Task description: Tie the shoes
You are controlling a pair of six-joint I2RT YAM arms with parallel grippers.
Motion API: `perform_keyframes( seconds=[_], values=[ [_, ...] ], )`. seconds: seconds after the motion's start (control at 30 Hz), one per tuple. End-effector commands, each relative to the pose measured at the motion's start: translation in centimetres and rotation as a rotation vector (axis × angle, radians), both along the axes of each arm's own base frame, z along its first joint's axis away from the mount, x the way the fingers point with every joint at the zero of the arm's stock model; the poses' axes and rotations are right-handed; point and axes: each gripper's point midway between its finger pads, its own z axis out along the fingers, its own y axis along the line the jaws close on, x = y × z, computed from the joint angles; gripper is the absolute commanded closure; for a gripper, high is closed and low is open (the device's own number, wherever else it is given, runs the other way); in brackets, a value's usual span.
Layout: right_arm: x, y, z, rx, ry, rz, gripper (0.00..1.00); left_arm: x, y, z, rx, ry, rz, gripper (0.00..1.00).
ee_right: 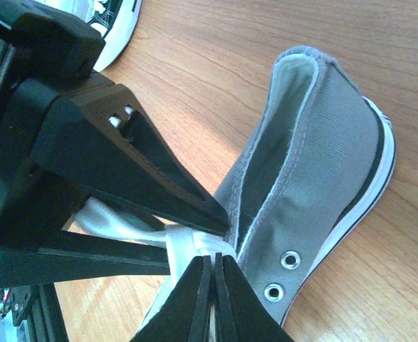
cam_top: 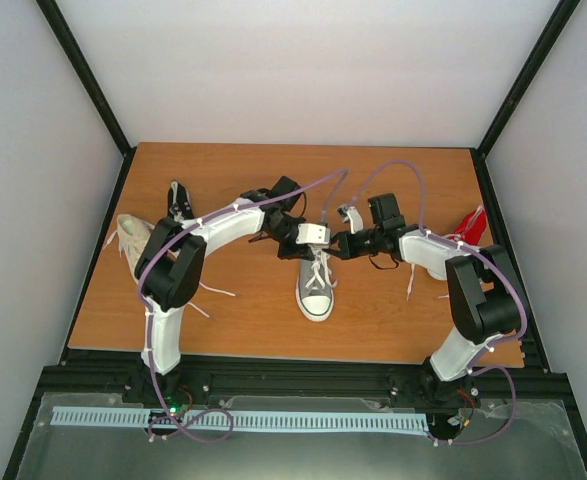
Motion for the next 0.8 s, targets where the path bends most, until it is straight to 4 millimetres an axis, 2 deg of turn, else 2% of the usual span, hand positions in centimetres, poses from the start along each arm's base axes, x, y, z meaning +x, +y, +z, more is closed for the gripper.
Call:
perform_keyframes(
  seconds=[0.0,0.43,0.53,0.63,0.77],
  values=[
    [0.6,-0.1,1.1,-0.011,-0.043,-0.014,0.95,0.2,-0.1,2.8,-0.035,-0.024,-0.008,0.75],
    [0.9,-0.4,1.4,-0.018,-0.042,-0.039,0.97,1.0,-0.1,5.4,-0.050,-0.022,0.049,0.70],
    [0.9,-0.4,1.2,-0.021,-0.038,-0.043,0.97,0.6,-0.1,5.6,-0.057,-0.001,0.043,0.70],
    [0.9,-0.4,1.2,-0.021,-0.039,-0.046,0.97,0.3,0.0,5.5,-0.050,0.008,0.038,0.77],
    [1.4,-1.0,1.4,-0.052,-0.060,-0.083,0.97,0.3,0.4,5.5,-0.032,0.009,0.052,0.95]
  ],
)
